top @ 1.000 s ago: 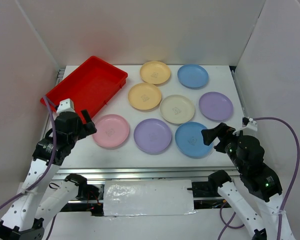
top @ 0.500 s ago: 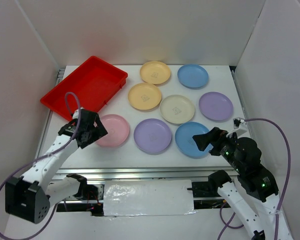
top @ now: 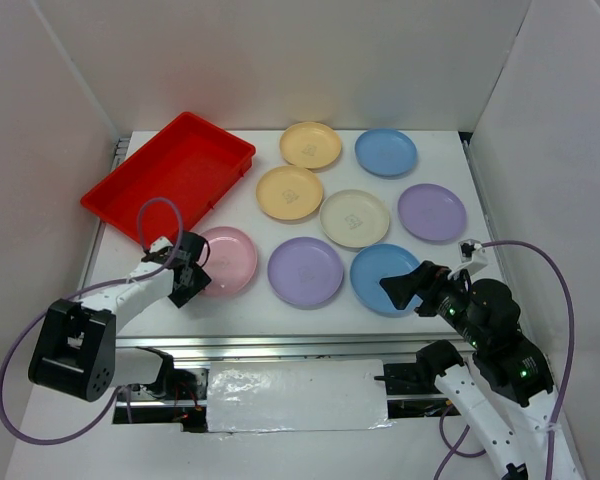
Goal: Place the plates into the plastic bin on the countertop
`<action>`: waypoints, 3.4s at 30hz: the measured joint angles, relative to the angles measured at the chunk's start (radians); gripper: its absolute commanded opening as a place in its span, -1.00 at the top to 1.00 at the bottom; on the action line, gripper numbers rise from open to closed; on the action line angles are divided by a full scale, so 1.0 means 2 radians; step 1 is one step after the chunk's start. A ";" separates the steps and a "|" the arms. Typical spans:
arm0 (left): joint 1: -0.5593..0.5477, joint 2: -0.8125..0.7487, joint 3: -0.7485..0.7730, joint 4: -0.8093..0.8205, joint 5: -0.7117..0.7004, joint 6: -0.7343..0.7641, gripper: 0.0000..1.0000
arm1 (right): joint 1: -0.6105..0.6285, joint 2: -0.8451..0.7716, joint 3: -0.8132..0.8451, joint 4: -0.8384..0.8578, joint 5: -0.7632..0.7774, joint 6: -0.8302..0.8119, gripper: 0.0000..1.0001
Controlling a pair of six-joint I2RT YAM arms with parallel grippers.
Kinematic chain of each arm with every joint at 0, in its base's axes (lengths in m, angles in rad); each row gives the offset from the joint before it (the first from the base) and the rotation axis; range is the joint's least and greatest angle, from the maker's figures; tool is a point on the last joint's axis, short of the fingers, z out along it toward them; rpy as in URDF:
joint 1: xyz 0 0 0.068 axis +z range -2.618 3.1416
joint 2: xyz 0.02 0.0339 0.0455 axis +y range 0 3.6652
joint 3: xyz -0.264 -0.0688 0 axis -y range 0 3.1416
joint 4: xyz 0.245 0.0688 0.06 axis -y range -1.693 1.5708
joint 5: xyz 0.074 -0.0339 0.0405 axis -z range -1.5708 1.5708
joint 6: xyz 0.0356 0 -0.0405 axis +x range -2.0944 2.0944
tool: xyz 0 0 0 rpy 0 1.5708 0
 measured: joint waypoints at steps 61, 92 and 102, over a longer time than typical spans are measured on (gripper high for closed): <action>0.012 0.126 0.470 -0.088 -0.020 0.067 -0.99 | 0.002 0.082 -0.055 0.113 -0.062 -0.006 -1.00; -0.237 0.185 0.217 0.051 0.026 0.101 1.00 | 0.005 0.067 -0.051 0.105 -0.041 -0.003 -1.00; -0.109 -0.048 0.217 -0.062 -0.057 0.067 1.00 | 0.008 0.077 -0.051 0.114 -0.045 0.001 -1.00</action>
